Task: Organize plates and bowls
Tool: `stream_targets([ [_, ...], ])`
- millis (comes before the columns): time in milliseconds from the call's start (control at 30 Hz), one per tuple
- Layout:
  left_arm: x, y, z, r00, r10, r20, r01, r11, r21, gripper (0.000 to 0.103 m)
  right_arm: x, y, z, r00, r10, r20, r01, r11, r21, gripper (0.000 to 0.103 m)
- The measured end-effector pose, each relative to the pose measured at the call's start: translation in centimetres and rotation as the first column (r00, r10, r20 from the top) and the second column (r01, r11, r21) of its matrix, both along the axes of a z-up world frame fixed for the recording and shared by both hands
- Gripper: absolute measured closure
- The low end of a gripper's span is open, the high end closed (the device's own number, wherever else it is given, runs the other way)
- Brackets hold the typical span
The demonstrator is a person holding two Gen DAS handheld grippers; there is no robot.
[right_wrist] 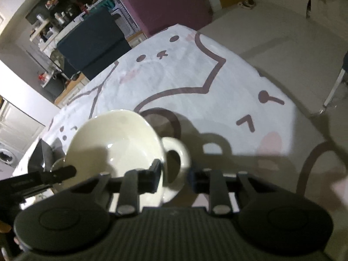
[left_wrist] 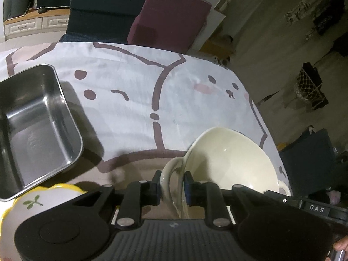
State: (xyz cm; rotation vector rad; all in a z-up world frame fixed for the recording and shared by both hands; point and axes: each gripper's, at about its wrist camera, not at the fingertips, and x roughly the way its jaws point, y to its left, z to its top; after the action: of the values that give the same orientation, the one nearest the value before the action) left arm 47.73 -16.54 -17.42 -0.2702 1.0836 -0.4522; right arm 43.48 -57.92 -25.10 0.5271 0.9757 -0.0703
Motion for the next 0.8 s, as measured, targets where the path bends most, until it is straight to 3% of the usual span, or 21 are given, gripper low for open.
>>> stream_targets([
  [167, 0.3, -0.1, -0.1, 1.000, -0.024, -0.003, 0.024, 1.000, 0.007, 0.080, 0.0, -0.2, -0.2, 1.000, -0.010, -0.001, 0.010, 1.000, 0.013, 0.072],
  [400, -0.3, -1.3, 0.4, 0.992, -0.109, 0.059, 0.103, 0.989, 0.103, 0.078, 0.1, 0.4, 0.2, 1.000, 0.001, -0.025, -0.002, 1.000, -0.018, 0.072],
  [733, -0.5, -1.4, 0.3, 0.989, -0.137, 0.063, 0.129, 0.985, 0.117, 0.078, -0.4, 1.6, 0.7, 0.992, -0.028, -0.121, 0.021, 0.998, -0.055, 0.064],
  [800, -0.7, -1.3, 0.3, 0.987, -0.154, 0.052, 0.147, 0.982, 0.119, 0.079, -0.6, 1.7, 0.8, 0.994, -0.024, -0.106, 0.019, 0.998, -0.052, 0.074],
])
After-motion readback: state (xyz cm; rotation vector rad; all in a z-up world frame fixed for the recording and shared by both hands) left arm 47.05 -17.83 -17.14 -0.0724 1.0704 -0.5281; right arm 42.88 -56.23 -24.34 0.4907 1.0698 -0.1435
